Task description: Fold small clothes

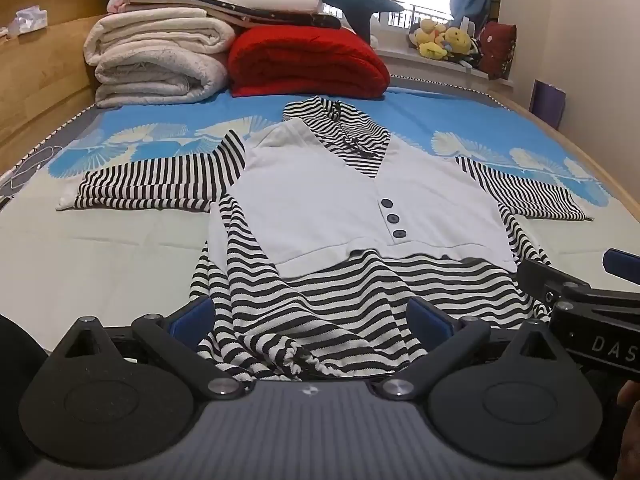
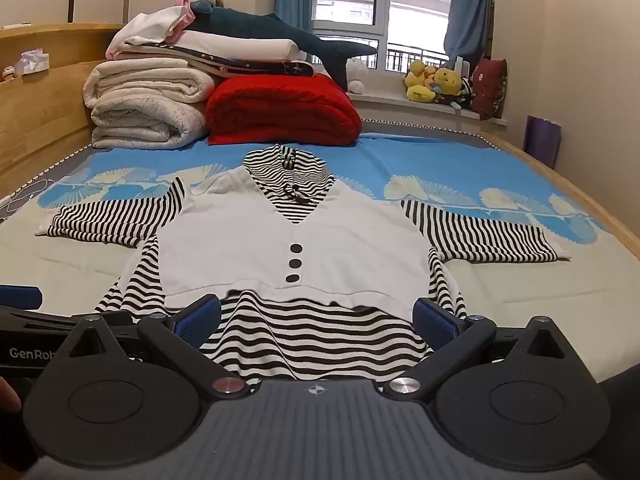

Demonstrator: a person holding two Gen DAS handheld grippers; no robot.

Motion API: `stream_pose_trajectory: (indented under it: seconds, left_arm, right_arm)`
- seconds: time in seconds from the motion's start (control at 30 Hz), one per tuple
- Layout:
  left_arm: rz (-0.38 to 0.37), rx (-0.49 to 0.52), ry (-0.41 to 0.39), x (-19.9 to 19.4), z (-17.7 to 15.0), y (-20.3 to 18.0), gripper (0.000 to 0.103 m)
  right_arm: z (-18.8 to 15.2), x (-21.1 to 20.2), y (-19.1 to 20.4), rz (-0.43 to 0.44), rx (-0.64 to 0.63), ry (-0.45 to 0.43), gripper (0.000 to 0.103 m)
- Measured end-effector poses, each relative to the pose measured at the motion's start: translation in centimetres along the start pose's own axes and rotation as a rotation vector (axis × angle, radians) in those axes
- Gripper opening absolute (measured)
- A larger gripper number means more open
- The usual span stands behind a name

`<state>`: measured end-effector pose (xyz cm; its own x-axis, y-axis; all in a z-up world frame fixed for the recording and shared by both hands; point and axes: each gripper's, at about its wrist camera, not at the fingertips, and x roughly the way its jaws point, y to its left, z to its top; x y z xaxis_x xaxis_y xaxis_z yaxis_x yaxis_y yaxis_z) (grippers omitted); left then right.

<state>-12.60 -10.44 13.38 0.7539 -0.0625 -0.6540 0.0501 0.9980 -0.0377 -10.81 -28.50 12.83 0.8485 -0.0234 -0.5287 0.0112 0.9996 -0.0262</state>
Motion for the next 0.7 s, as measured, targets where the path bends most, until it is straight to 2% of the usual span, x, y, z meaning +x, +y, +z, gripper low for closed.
stream_pose_trajectory:
  seconds: [0.27, 0.7]
  left_arm:
    - [0.001, 0.0, 0.009, 2.6, 0.0, 0.1, 0.102]
    - [0.003, -0.001, 0.011, 3.3, -0.1, -0.2, 0.102]
  right_arm:
    - [0.0, 0.1, -0.1, -0.002, 0.0, 0.002, 0.101]
    - [0.0, 0.2, -0.1, -0.001, -0.002, 0.0, 0.101]
